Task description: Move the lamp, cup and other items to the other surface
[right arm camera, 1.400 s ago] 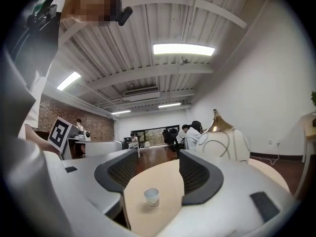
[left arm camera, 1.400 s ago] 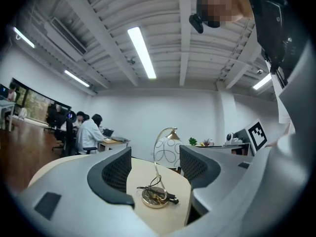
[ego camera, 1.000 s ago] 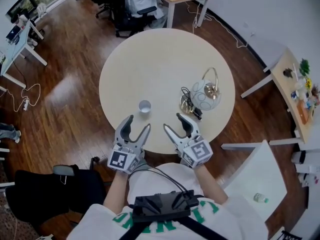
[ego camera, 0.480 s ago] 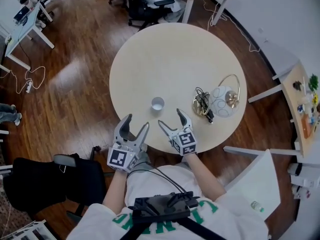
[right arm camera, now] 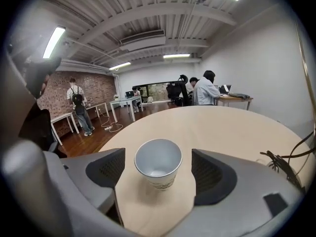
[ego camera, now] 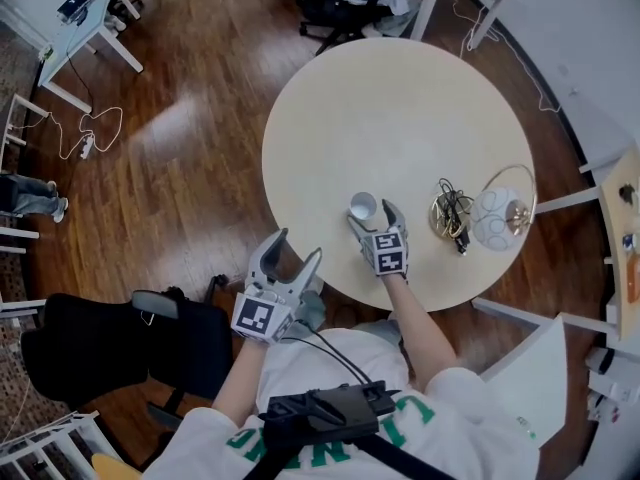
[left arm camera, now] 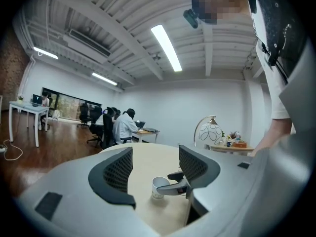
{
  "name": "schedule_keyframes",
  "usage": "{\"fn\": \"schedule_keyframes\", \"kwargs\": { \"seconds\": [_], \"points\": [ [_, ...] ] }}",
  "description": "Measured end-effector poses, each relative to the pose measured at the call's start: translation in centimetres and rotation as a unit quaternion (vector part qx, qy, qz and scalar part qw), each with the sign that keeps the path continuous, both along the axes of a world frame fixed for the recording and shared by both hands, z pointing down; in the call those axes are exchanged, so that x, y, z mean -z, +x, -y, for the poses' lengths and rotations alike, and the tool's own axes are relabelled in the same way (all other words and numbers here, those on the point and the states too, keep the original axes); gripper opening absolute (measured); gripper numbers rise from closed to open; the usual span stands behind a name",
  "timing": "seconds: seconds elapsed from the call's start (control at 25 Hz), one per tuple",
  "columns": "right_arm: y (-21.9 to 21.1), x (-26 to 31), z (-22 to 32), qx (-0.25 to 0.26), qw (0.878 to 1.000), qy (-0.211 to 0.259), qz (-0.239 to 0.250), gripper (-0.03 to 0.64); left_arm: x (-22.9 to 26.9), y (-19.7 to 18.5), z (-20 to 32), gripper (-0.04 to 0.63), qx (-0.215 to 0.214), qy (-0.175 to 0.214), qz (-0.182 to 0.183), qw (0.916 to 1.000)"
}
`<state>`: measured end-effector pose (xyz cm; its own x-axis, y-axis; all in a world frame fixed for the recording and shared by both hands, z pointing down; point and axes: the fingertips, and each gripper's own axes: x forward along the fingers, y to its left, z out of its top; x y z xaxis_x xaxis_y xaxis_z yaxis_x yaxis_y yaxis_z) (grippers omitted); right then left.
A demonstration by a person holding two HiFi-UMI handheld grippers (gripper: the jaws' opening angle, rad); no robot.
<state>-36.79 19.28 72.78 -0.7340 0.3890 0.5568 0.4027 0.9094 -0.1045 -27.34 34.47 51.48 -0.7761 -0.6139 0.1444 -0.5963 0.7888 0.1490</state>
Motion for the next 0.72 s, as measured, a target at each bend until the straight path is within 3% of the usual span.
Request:
{"fn": "schedule_keyframes", "kwargs": {
  "seconds": [0.16, 0.28, 0.36, 0.72],
  "points": [
    [-0.9, -0.8, -0.2, 0.001, 1.000, 0.023, -0.011, 0.445, 0.7, 0.0, -1.2, 0.282, 0.007, -0.009, 0.013, 0.9998],
    [-0.7, -0.2, -0.7, 0.014, 1.000, 0.020, -0.010, 0.362, 1.0, 0.4, -1.8, 0.282, 0.013, -0.010, 0.007, 0.9998],
    [-0.2, 1.0, -0.9, 0.024, 1.000, 0.015, -0.001, 0.360, 0.7, 0.7, -1.8, 0.282, 0.011, -0.013, 0.008, 0.9998],
    [6.5, 10.6, 3.8, 0.003, 0.996, -0.041, 0.073, 0.359, 1.3, 1.2, 5.4, 0.282, -0.051, 0.006, 0.018, 0.9985]
  ]
}}
